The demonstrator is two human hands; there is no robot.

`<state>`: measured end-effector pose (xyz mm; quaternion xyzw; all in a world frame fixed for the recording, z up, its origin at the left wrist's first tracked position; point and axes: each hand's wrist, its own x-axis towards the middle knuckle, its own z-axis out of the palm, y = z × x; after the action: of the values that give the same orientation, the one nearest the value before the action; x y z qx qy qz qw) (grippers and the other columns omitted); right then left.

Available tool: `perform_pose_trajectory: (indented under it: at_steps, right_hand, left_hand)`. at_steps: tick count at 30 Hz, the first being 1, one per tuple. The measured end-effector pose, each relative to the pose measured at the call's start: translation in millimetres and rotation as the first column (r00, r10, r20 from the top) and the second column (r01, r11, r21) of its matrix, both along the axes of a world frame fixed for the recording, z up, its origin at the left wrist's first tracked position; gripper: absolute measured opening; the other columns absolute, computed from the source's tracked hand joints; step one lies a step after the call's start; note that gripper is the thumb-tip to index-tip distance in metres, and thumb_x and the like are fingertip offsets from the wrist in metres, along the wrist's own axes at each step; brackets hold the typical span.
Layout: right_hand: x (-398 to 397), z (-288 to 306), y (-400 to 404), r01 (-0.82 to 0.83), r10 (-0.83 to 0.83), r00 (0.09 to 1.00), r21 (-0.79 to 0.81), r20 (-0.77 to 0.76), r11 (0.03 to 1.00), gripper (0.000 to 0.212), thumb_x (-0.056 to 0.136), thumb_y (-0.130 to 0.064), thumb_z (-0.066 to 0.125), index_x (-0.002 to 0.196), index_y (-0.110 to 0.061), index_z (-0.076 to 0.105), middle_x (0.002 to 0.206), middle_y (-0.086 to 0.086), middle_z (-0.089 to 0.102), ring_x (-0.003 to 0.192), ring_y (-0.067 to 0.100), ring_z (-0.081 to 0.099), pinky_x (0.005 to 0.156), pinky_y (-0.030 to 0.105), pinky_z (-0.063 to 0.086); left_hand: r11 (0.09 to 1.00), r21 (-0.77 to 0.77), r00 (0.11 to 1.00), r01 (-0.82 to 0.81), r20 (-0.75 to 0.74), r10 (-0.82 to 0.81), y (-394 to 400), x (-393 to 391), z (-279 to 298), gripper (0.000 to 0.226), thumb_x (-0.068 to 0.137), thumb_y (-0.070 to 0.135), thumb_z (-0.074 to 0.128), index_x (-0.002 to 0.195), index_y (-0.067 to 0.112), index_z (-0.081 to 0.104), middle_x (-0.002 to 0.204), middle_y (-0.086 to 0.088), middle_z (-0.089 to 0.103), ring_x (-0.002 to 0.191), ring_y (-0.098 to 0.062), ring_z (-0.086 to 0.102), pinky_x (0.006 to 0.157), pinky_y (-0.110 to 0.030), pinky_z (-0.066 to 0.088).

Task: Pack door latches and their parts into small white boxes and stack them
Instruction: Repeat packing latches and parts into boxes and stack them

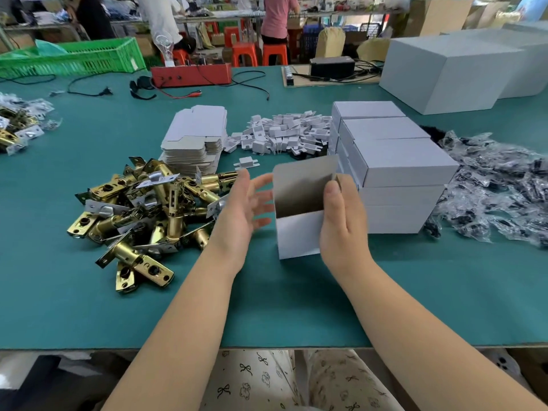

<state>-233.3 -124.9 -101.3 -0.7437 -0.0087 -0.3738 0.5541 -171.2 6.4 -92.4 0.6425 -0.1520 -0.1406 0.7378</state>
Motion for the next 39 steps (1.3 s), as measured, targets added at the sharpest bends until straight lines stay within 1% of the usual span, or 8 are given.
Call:
perform_pose_trajectory:
  at_steps: [3,9,15,21,25,31,35,39]
  right_hand:
    - [4,-1,1,0.019,-0.016,0.999,0.067,-0.049,0.998,0.027,0.086,-0.054,0.027,0.084,-0.03,0.039,0.085,-0.006,0.044,0.075,-0.002,0.041,0.069,0.012,0.033]
    - [1,-2,8,-0.003,-0.003,0.999,0.1,0.054,0.995,0.014,0.091,-0.042,0.031,0.091,-0.029,0.037,0.083,-0.01,0.037,0.073,-0.008,0.039,0.07,0.009,0.033]
    - [-2,0,6,-0.133,0.099,0.987,0.298,0.126,0.945,0.021,0.095,-0.019,0.03,0.102,-0.025,0.049,0.091,-0.013,0.055,0.083,-0.008,0.051,0.076,0.007,0.038]
    - [-2,3,4,-0.115,0.057,0.988,0.428,0.147,0.896,0.03,0.092,-0.013,0.029,0.103,-0.026,0.054,0.085,-0.029,0.066,0.084,-0.011,0.057,0.074,0.004,0.039]
    - [-4,4,4,-0.074,0.003,0.99,0.493,0.144,0.867,0.031,0.085,-0.011,0.035,0.104,-0.031,0.051,0.093,-0.012,0.061,0.089,0.01,0.053,0.083,0.021,0.039]
    - [-5,7,-4,-0.049,0.039,0.999,0.404,0.032,0.914,0.039,0.082,-0.011,0.036,0.095,-0.031,0.067,0.09,-0.021,0.067,0.087,0.0,0.058,0.074,0.011,0.042]
    - [-9,5,-10,-0.035,0.059,0.997,0.36,-0.056,0.932,0.038,0.084,-0.019,0.038,0.107,-0.03,0.066,0.107,-0.019,0.067,0.1,-0.005,0.059,0.082,0.01,0.044]
    - [-15,3,-12,0.06,-0.057,0.985,0.019,-0.164,0.998,0.049,0.089,-0.036,0.032,0.124,-0.018,0.061,0.112,-0.014,0.06,0.099,-0.013,0.05,0.086,0.002,0.035]
  left_hand:
    - [0.994,-0.047,0.984,0.096,0.154,-0.088,-1,-5,-4,0.092,0.074,0.077,0.056,0.132,0.006,0.056,0.13,-0.016,0.061,0.126,-0.035,0.053,0.11,-0.059,0.033]
    - [0.98,-0.196,0.997,0.019,0.083,-0.003,-5,-6,-4,0.031,0.073,0.042,0.057,0.086,0.024,0.08,0.095,-0.002,0.075,0.09,-0.016,0.069,0.085,-0.035,0.054]
    - [0.989,-0.139,0.961,-0.051,0.263,0.087,-6,-10,-6,0.035,0.09,0.014,0.043,0.118,0.033,0.053,0.089,0.006,0.074,0.081,-0.009,0.067,0.071,-0.021,0.053]
    - [0.992,-0.074,0.85,-0.101,0.512,0.125,-11,-20,-5,0.043,0.095,0.003,0.031,0.116,0.035,0.05,0.101,0.015,0.07,0.094,-0.007,0.064,0.075,-0.022,0.052]
    - [0.984,-0.02,0.778,-0.177,0.609,0.152,-9,-19,-10,0.047,0.092,0.002,0.033,0.113,0.038,0.056,0.093,0.011,0.063,0.092,-0.007,0.058,0.081,-0.02,0.048]
    - [0.998,0.046,0.878,-0.044,0.478,0.017,-8,-23,-4,0.039,0.08,0.036,0.042,0.111,0.054,0.053,0.089,-0.018,0.056,0.079,-0.032,0.049,0.072,-0.032,0.039]
    - [0.977,0.214,0.856,-0.021,0.509,-0.093,-9,-23,-6,0.058,0.077,0.045,0.056,0.128,0.057,0.031,0.103,0.03,0.062,0.091,-0.001,0.062,0.081,-0.021,0.051]
    - [0.947,0.287,0.826,-0.142,0.562,-0.046,-6,-22,-10,0.055,0.075,0.05,0.055,0.127,0.049,0.037,0.098,0.023,0.064,0.084,-0.003,0.064,0.072,-0.027,0.055]
